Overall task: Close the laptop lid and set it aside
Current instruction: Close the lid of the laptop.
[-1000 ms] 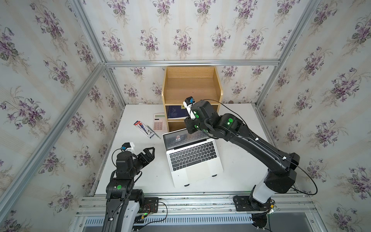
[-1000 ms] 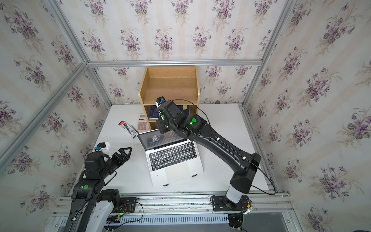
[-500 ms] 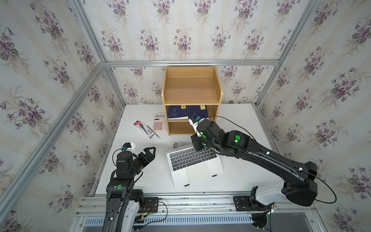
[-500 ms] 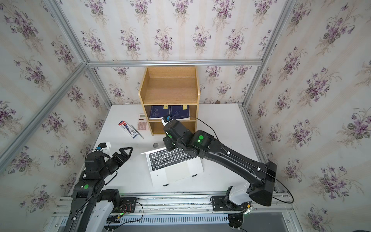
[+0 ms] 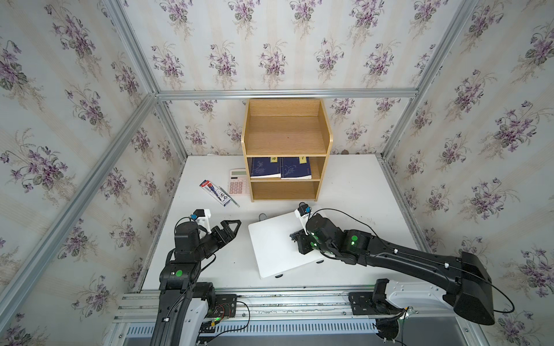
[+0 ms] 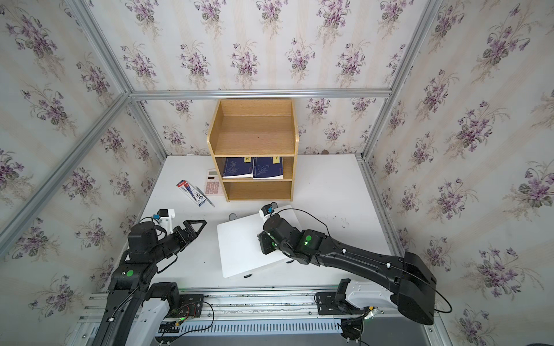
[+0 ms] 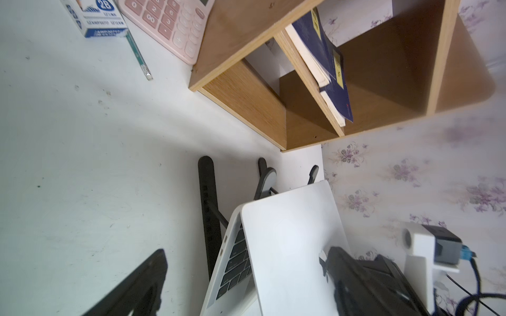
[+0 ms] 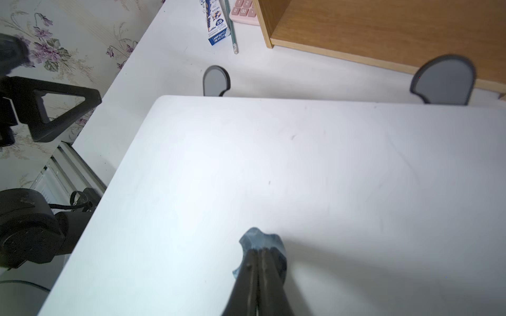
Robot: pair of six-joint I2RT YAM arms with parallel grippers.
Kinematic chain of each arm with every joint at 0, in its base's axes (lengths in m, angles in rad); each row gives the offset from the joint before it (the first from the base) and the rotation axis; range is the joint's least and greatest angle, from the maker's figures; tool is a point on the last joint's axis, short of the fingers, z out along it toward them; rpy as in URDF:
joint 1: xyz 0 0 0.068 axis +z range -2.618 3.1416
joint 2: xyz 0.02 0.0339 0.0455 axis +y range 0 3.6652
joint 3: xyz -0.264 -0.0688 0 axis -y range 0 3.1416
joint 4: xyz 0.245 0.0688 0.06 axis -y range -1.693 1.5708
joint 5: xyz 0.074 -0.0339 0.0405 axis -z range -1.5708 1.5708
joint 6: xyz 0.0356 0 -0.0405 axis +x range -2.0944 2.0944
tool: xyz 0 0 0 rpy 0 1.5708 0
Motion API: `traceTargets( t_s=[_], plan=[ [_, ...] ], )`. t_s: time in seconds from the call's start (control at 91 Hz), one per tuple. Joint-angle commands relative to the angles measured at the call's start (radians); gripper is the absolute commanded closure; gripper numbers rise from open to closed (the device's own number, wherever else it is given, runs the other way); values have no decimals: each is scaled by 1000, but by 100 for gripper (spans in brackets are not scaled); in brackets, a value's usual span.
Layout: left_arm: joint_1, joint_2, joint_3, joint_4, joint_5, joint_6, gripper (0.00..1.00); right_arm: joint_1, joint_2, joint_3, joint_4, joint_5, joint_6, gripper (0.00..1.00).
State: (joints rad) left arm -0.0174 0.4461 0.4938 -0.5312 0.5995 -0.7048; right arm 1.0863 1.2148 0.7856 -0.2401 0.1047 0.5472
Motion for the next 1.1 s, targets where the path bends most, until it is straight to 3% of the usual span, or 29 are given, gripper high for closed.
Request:
traceTargets(
  t_s=[0.0, 0.198, 0.505, 0.659, 0.78, 0.956, 1.088],
  plan=[
    [-6, -57, -37, -46, 74, 53, 6, 1, 21, -67, 120, -17, 50, 91],
    [-15, -215, -170, 35, 169, -30, 9, 1, 40, -170, 275, 34, 51, 91],
    [-36, -376, -300, 99, 206, -111, 12, 0, 57, -246, 386, 85, 26, 90],
    [-78, -365, -338, 159, 189, -129, 13, 1, 41, -250, 380, 101, 9, 91],
    [-138, -326, -339, 201, 144, -110, 15, 1, -79, -276, 386, 145, -9, 91],
    [-250, -237, -362, 260, 30, -78, 16, -3, -323, -362, 385, 305, -14, 85],
    [-352, -146, -418, 427, -61, -108, 23, -42, -377, -348, 239, 431, 0, 85]
  ],
)
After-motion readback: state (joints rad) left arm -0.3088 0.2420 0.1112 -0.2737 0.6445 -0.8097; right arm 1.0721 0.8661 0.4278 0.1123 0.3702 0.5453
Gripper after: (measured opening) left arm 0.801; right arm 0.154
